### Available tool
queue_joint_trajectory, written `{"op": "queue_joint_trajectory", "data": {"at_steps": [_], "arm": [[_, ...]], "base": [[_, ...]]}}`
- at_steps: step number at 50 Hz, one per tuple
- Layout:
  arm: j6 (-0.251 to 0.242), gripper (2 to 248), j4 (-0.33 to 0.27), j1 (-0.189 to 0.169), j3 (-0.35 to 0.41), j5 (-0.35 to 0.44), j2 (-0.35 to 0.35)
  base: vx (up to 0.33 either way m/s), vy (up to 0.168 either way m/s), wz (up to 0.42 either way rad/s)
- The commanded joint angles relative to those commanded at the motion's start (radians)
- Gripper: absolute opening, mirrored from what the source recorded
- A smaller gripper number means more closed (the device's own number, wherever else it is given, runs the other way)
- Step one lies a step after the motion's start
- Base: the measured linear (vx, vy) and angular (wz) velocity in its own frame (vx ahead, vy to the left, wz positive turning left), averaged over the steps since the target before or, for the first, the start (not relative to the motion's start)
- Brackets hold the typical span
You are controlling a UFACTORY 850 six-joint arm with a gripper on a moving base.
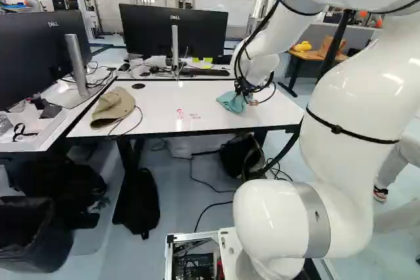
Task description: Clean the table with the green towel
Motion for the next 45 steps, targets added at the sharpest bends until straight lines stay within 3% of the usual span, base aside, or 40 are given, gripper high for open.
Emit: {"op": "queue_joint_trajectory", "data": {"at_steps": [45], "arm": [[0.000, 50, 0.000, 0.148, 0.009, 0.000, 0.045]], "base": [[0.000, 0.000, 0.000]]}}
